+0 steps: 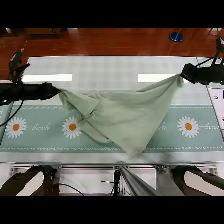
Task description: Fold the shirts.
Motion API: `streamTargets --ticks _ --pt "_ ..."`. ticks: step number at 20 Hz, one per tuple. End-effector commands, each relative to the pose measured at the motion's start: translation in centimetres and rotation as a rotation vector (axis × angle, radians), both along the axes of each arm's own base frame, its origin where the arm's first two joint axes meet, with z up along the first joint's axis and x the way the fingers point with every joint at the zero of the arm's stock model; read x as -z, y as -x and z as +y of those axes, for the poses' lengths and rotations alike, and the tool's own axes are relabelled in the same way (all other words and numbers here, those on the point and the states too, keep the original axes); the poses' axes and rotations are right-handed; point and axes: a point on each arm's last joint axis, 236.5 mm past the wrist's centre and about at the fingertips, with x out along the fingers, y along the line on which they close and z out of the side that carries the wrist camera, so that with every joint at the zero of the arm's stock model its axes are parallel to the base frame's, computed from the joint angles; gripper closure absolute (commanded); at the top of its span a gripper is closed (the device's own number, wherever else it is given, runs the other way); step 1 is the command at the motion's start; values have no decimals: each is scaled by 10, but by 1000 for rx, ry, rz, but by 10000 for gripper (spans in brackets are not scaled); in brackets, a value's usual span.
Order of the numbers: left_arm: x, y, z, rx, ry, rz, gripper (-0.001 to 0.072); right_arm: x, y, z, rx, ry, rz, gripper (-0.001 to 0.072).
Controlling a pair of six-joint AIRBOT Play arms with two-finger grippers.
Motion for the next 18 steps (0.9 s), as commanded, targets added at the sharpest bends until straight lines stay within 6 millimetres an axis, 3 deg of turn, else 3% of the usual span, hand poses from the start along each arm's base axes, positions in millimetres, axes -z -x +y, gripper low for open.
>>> streamTargets --ticks 1,3,6,9,10,11,12,13,14,16,18 --pt "26 -42 5 -76 -35 -57 673 5 -39 -22 113 -9 -114 688" --pt "52 -47 1 -74 -40 -11 673 26 -44 -25 122 -9 -85 688" --pt "93 -36 -17 -17 -36 113 673 57 -44 -25 119 -13 -20 687" --pt "110 -27 -29 22 -34 169 673 59 -43 -24 113 -17 -8 686" --pt "109 -27 -29 24 -35 166 673 49 -43 -24 108 -16 -19 684" --pt "107 -28 -28 21 -34 160 673 33 -44 -27 99 -10 -38 630" --pt "105 -28 -28 18 -34 155 673 13 -43 -29 84 0 -61 478" --pt "102 -28 -27 19 -33 151 673 -12 -39 -34 62 16 -81 384" --pt "100 -27 -28 22 -32 149 672 -36 -31 -39 20 49 -90 384" --pt "99 -24 -30 33 -28 156 673 -72 3 -58 -46 144 -36 360" --pt "100 -18 -32 53 -27 173 673 -81 59 -76 -81 204 117 292"
